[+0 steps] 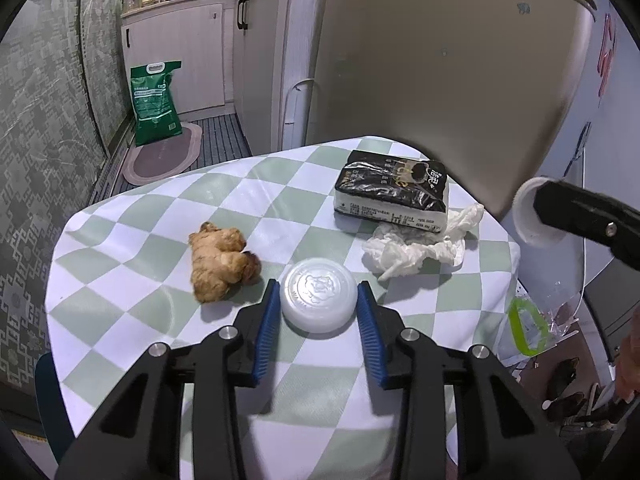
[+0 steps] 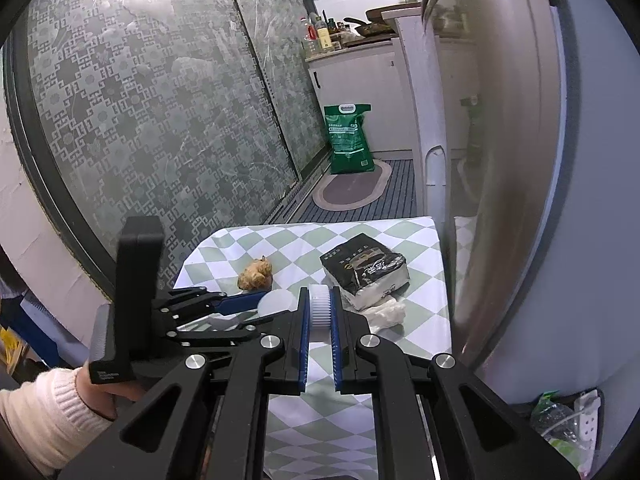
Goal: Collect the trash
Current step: 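Grasp the white bottle cap with the left gripper, then carry the bottle cap from the table over the teal bin, then open the left gripper to drop the bottle cap into the bin, then raise both grippers from the bin back toward the table, then grasp the ginger root with the left gripper while the right gripper grasps crumpled tissue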
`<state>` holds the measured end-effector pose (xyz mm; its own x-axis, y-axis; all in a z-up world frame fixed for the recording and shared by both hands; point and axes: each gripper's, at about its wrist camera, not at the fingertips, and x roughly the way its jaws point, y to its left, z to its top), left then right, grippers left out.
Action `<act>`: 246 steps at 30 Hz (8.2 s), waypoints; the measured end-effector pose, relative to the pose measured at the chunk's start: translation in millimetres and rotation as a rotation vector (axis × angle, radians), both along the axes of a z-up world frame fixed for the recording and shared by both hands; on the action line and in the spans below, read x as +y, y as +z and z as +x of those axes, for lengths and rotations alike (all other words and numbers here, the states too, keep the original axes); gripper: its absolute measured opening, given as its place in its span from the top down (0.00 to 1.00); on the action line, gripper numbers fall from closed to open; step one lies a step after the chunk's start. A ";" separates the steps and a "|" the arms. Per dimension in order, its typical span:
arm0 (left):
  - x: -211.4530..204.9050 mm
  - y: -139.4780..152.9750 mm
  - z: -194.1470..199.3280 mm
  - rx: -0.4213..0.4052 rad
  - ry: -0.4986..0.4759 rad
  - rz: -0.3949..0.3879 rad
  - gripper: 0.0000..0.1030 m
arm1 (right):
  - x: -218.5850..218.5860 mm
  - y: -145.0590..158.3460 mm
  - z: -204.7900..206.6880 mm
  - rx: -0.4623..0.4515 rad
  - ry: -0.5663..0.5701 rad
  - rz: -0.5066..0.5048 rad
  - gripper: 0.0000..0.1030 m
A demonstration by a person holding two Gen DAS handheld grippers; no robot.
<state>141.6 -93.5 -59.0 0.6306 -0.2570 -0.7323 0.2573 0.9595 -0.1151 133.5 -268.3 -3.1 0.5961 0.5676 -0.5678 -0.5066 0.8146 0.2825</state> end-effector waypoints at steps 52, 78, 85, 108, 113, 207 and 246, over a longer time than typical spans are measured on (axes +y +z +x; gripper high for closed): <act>259.1 -82.3 -79.5 0.195 0.275 0.001 0.59 | 196.4 0.2 2.3 0.056 0.260 -0.075 0.91; 303.3 -145.6 -104.0 0.400 0.275 0.009 0.58 | 284.4 -18.9 -5.5 0.098 0.368 -0.126 0.91; 316.0 -112.5 -115.6 0.308 0.292 -0.020 0.66 | 317.5 -35.5 -7.8 0.138 0.403 -0.139 0.91; 338.0 2.6 -139.2 -0.003 0.343 -0.136 0.85 | 400.6 -132.0 -12.7 0.285 0.458 -0.294 0.91; 337.1 17.3 -144.2 -0.044 0.339 -0.161 0.85 | 411.9 -160.6 -13.8 0.317 0.457 -0.336 0.91; 64.1 18.2 19.3 0.005 0.167 -0.131 0.47 | 70.1 -39.6 25.0 -0.031 0.129 -0.356 0.66; 92.1 33.6 31.1 0.083 0.238 -0.191 0.65 | 83.3 -20.1 12.5 -0.016 0.164 -0.304 0.92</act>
